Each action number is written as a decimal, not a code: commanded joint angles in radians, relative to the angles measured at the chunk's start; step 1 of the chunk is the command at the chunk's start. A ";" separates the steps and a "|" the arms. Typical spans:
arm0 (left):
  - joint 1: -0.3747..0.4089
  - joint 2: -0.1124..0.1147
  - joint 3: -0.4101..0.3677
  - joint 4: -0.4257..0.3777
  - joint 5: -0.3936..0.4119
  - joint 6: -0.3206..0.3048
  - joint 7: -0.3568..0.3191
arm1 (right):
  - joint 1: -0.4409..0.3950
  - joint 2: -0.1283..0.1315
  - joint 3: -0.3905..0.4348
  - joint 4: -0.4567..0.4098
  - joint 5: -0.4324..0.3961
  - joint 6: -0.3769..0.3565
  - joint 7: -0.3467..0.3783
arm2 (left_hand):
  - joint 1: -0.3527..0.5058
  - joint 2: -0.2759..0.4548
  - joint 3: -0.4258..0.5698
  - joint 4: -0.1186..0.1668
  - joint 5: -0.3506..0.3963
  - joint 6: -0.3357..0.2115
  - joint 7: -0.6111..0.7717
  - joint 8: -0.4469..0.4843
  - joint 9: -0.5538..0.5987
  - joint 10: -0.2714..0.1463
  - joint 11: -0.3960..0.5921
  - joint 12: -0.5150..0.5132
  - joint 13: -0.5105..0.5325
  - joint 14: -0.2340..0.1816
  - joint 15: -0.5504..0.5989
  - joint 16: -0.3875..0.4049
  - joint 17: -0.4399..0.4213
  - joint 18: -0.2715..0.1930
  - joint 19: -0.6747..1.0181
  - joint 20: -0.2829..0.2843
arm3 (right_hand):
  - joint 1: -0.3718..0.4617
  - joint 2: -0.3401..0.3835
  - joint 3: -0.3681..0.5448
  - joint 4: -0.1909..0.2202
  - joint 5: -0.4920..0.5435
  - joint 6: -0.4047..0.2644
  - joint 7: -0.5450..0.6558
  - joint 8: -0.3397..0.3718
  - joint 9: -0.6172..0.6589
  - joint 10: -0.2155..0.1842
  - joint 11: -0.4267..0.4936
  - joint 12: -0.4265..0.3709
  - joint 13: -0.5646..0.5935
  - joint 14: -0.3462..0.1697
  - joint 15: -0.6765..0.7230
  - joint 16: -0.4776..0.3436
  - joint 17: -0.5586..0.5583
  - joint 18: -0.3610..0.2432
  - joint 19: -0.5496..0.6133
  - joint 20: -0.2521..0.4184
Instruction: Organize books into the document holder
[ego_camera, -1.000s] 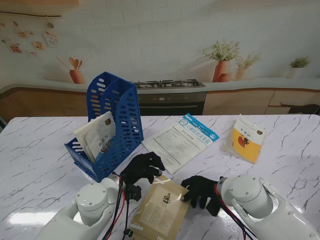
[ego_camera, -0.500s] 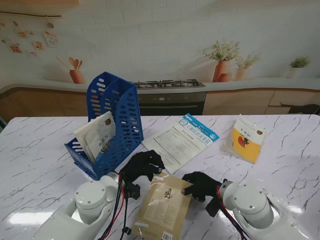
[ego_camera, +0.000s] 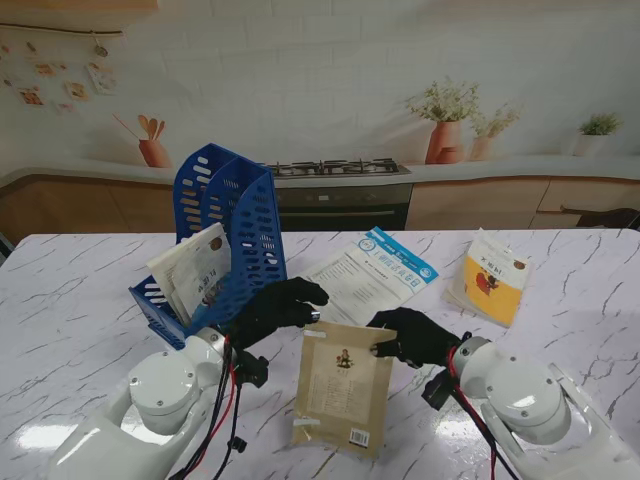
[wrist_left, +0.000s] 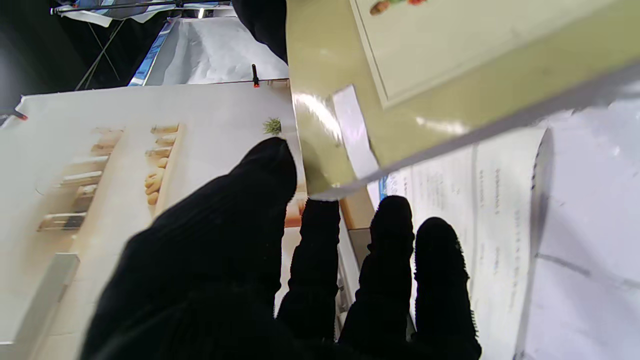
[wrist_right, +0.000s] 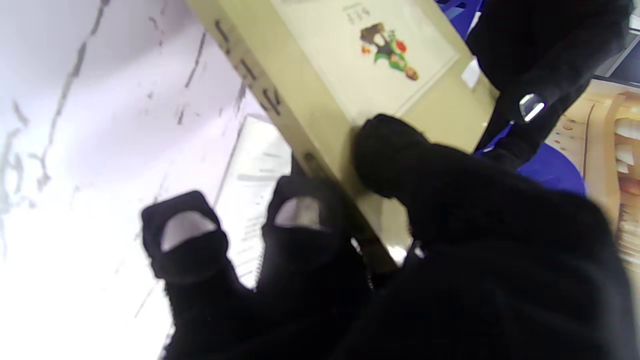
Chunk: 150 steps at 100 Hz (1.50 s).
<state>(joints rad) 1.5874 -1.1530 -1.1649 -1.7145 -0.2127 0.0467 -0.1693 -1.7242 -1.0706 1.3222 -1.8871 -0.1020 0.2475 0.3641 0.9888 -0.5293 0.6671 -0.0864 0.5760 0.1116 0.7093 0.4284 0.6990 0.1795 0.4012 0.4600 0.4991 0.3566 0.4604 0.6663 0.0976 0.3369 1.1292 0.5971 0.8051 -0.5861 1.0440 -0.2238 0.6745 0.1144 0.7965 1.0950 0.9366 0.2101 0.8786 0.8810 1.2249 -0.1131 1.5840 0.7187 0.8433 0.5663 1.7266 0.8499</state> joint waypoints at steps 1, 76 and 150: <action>0.002 0.005 -0.012 -0.030 0.028 -0.048 0.003 | -0.004 0.002 0.016 -0.039 -0.012 -0.009 0.004 | -0.044 0.024 -0.015 0.034 -0.014 -0.003 -0.061 -0.016 -0.045 -0.014 -0.028 -0.032 -0.049 -0.012 -0.059 -0.036 -0.075 0.006 -0.106 -0.051 | 0.194 0.232 0.189 0.047 0.394 -0.320 0.313 0.190 0.099 -0.109 0.262 0.058 0.031 -0.120 0.051 0.021 0.027 -0.268 0.103 0.023; -0.197 0.063 0.097 -0.022 0.325 -0.208 -0.123 | 0.071 0.020 0.045 -0.125 -0.149 -0.022 0.051 | -0.226 0.045 -0.173 0.029 -0.098 -0.015 -0.320 -0.076 -0.298 -0.005 -0.248 -0.137 -0.320 -0.016 -0.375 -0.284 -0.200 -0.018 -0.982 -0.153 | 0.195 0.247 0.171 0.049 0.376 -0.332 0.301 0.203 0.088 -0.115 0.264 0.069 0.022 -0.133 0.048 0.022 0.023 -0.269 0.094 0.030; -0.283 0.059 0.200 0.117 0.308 -0.247 -0.148 | 0.113 0.027 0.022 -0.100 -0.192 -0.033 0.075 | -0.030 -0.082 -0.102 -0.037 -0.048 -0.057 0.520 0.385 0.166 -0.033 0.140 0.343 0.418 -0.228 0.501 0.282 0.600 -0.187 0.486 0.010 | 0.201 0.260 0.152 0.043 0.352 -0.343 0.303 0.205 0.061 -0.129 0.267 0.083 0.004 -0.134 0.049 0.025 0.003 -0.272 0.073 0.043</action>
<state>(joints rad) 1.3055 -1.0780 -0.9743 -1.6062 0.0992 -0.1738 -0.3212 -1.6125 -1.0387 1.3490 -1.9811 -0.2952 0.2139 0.4359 0.9026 -0.5710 0.5783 -0.0922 0.5014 0.1314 1.0780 0.7673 0.7808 0.1817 0.5489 0.7090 0.8322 0.1878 0.8493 0.9007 0.5623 0.2392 1.4331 0.6513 0.8049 -0.5861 1.0198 -0.2242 0.6896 0.1144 0.7893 1.1114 0.9330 0.2153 0.9220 0.8998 1.2274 -0.1299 1.5853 0.7282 0.8396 0.5662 1.7272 0.8702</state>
